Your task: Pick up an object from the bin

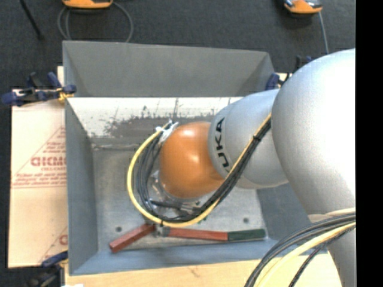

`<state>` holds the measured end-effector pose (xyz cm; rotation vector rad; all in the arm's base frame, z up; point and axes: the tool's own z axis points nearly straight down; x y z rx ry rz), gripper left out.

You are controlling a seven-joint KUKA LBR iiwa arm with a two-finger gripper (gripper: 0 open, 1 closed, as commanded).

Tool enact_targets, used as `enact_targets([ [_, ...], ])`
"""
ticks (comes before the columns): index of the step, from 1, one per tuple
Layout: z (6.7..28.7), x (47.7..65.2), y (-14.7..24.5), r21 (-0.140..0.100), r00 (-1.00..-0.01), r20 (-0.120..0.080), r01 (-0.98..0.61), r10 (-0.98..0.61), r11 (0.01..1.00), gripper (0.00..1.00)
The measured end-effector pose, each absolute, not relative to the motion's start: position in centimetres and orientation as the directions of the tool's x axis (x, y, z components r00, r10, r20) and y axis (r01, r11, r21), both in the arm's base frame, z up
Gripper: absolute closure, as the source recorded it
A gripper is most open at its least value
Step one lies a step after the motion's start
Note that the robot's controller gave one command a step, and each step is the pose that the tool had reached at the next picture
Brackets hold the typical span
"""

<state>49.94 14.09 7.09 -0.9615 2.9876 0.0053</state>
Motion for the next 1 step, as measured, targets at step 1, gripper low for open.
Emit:
enact_targets([
  [1, 7.09, 49.94, 14.09, 0.002, -0.813, -0.004, -0.583, -0.583, 0.813, 1.00],
])
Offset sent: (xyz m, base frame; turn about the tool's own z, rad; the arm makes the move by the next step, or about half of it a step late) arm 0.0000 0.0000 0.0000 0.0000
